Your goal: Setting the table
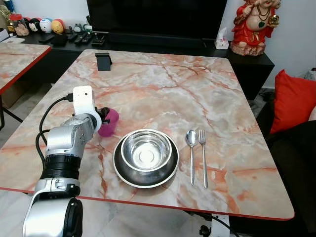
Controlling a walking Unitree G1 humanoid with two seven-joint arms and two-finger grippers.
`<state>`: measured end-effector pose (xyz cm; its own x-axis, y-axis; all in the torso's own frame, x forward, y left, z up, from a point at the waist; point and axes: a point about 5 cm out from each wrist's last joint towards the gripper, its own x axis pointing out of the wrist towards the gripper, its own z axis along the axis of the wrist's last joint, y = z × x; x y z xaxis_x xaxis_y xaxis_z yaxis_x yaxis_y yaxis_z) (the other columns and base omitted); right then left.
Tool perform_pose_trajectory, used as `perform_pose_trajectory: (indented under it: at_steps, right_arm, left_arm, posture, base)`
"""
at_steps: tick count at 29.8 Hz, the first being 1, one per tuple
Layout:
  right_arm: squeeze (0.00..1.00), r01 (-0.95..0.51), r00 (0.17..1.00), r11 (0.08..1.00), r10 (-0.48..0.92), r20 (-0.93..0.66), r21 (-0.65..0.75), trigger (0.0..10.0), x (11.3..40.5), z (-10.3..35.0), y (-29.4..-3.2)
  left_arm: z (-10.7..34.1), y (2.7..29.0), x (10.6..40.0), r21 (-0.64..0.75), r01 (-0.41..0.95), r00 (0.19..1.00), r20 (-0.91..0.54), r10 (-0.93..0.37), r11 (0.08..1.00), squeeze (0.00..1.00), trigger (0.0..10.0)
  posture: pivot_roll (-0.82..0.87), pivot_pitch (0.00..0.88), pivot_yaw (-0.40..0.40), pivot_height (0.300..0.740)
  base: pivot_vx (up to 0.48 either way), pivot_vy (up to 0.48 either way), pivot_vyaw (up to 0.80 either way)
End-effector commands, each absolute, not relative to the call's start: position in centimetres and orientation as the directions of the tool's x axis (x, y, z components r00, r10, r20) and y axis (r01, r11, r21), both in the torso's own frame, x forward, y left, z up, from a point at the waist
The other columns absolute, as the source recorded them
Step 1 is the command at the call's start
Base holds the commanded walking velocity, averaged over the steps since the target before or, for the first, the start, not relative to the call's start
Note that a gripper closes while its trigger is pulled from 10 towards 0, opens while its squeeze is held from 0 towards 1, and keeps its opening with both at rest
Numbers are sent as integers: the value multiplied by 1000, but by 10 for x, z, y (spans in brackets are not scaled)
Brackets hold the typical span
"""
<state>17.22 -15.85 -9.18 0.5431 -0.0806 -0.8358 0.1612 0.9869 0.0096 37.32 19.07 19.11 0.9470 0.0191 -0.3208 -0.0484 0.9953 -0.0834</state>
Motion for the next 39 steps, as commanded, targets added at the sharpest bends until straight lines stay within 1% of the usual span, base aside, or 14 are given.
perform_pose_trajectory:
  at_steps: [1,8,14,23,28,33,34,39]
  right_arm:
    - [0,161,537,987,-82,-840,7,10000,171,-92,-159]
    - [0,159,537,987,-80,-840,8,10000,171,-92,-159]
    - [0,157,535,988,-78,-841,8,10000,171,-93,-158]
    - [0,155,533,988,-77,-842,7,10000,171,-93,-159]
    - [0,153,533,988,-76,-843,8,10000,171,-93,-159]
    - [0,151,532,988,-76,-844,6,10000,171,-93,-159]
    - [0,150,531,989,-77,-844,4,10000,171,-93,-160]
    - [0,148,532,989,-76,-844,4,10000,171,-93,-160]
  left_arm:
    - [193,189,372,-66,-44,951,-307,22,997,0,10000]
    - [185,188,370,-66,-38,942,-335,14,997,0,10000]
    - [176,195,369,-83,-74,927,-373,38,994,0,10000]
    - [173,201,368,-91,-108,922,-382,65,990,0,10000]
    - [168,201,367,-133,-122,912,-406,58,984,0,10000]
    - [165,204,366,-123,-135,910,-409,73,983,0,10000]
    - [168,205,367,-98,-133,919,-384,86,986,0,10000]
    - [171,204,368,-85,-124,925,-371,84,989,0,10000]
  posture:
    - [65,0,-42,731]
    - [67,0,-43,731]
    - [65,0,-41,731]
    - [68,0,-44,731]
    - [67,0,-45,731]
    - [67,0,-47,731]
    - [69,0,-49,731]
    - [69,0,-49,731]
  base:
    - [0,0,0]
    - [0,0,0]
    - [0,0,0]
    - [0,0,0]
    - [0,0,0]
    - [0,0,0]
    - [0,0,0]
    - [0,0,0]
